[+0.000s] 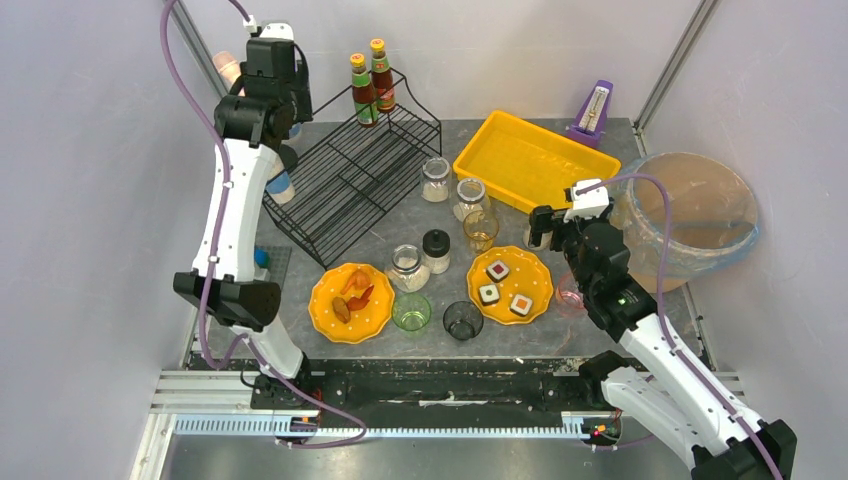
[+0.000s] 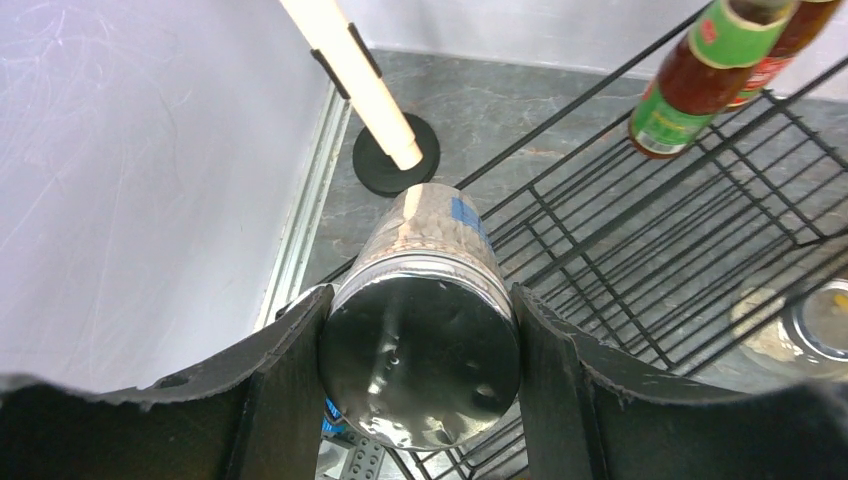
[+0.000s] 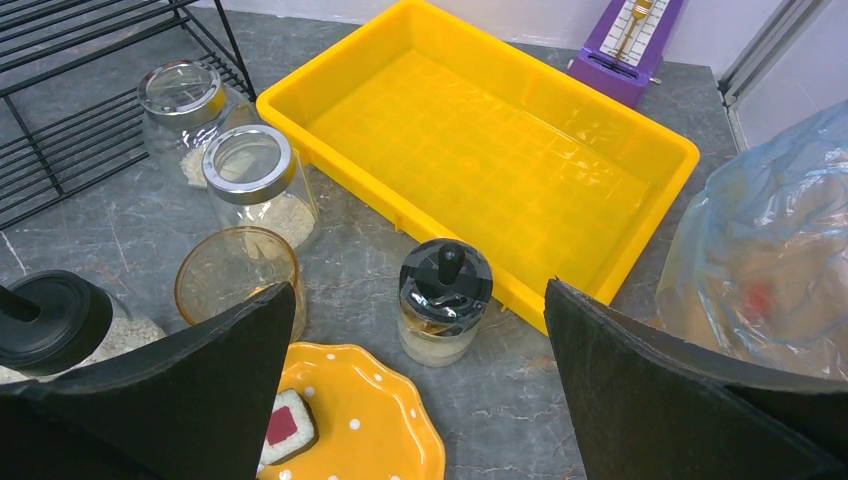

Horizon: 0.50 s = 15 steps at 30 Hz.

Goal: Clear the kitchen counter

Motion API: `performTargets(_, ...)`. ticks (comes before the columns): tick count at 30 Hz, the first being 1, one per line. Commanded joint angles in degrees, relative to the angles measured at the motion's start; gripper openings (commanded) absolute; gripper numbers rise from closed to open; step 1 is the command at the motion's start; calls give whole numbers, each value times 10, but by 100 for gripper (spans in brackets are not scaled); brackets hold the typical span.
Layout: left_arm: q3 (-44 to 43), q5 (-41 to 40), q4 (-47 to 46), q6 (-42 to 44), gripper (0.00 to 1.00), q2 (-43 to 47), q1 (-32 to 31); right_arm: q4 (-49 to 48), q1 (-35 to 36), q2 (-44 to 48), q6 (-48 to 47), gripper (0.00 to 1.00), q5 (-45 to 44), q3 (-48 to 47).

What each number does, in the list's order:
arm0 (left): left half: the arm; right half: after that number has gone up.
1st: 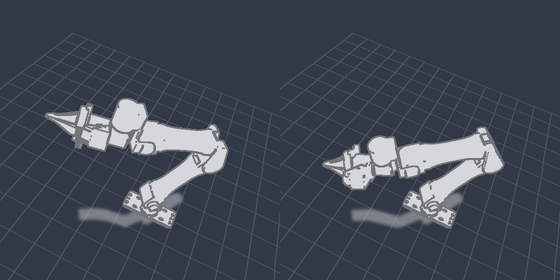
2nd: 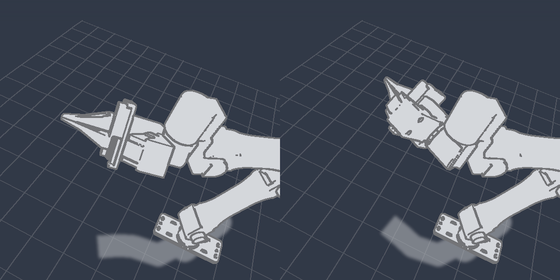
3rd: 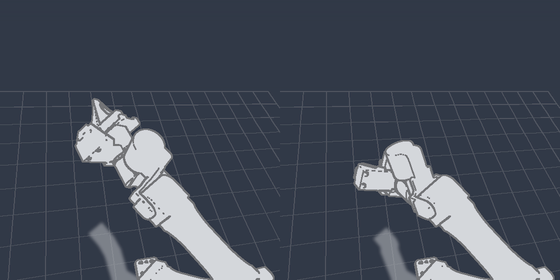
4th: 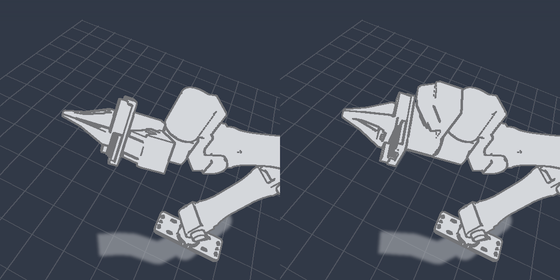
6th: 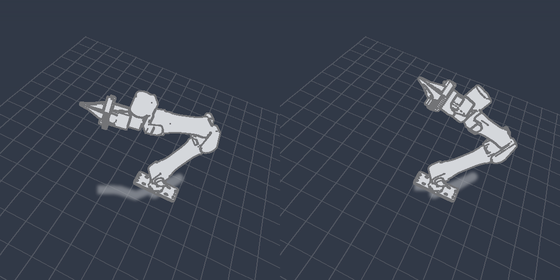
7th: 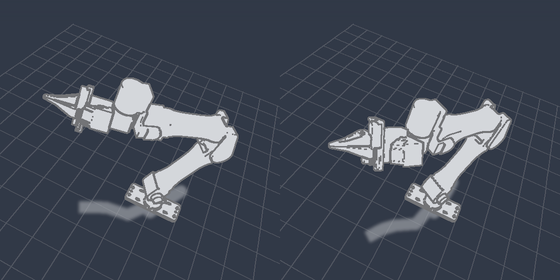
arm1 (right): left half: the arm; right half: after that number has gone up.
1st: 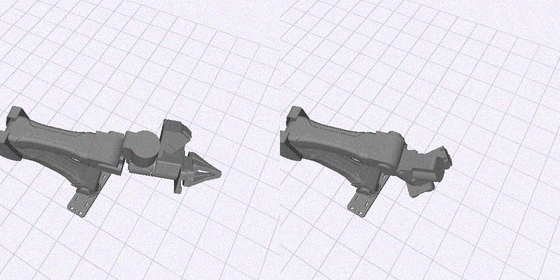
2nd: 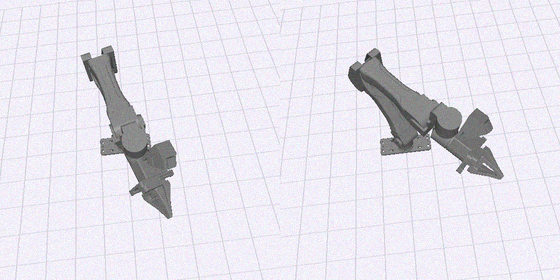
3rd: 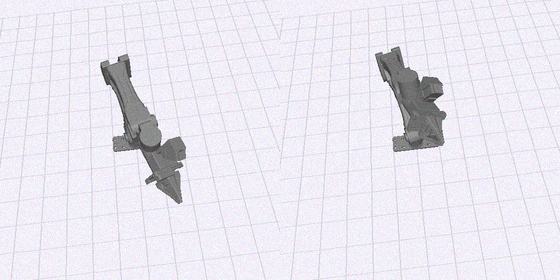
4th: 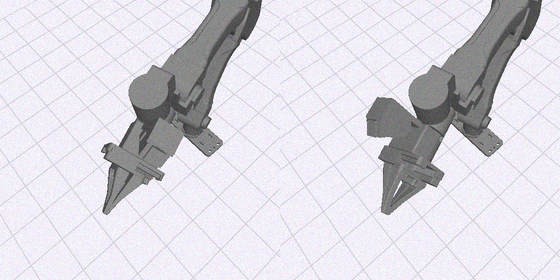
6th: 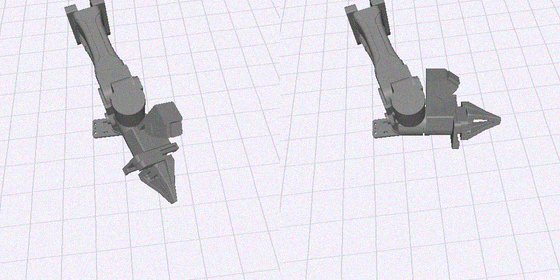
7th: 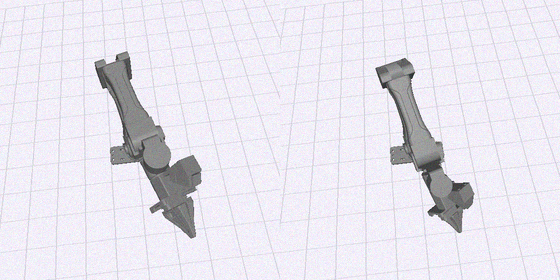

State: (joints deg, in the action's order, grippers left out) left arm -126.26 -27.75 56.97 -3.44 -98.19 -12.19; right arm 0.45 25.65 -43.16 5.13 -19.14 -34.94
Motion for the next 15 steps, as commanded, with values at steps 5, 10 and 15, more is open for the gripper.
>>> performTargets(5,-32,38,-15,-7,2,-35,33,-19,2,-3,-4,98,6,-12)
performTargets(10,-44,48,18,-11,2,-49,38,-19,2,-6,-5,98,5,-13)
performTargets(15,-57,57,50,-20,2,-44,39,-18,1,-11,-5,98,4,-16)
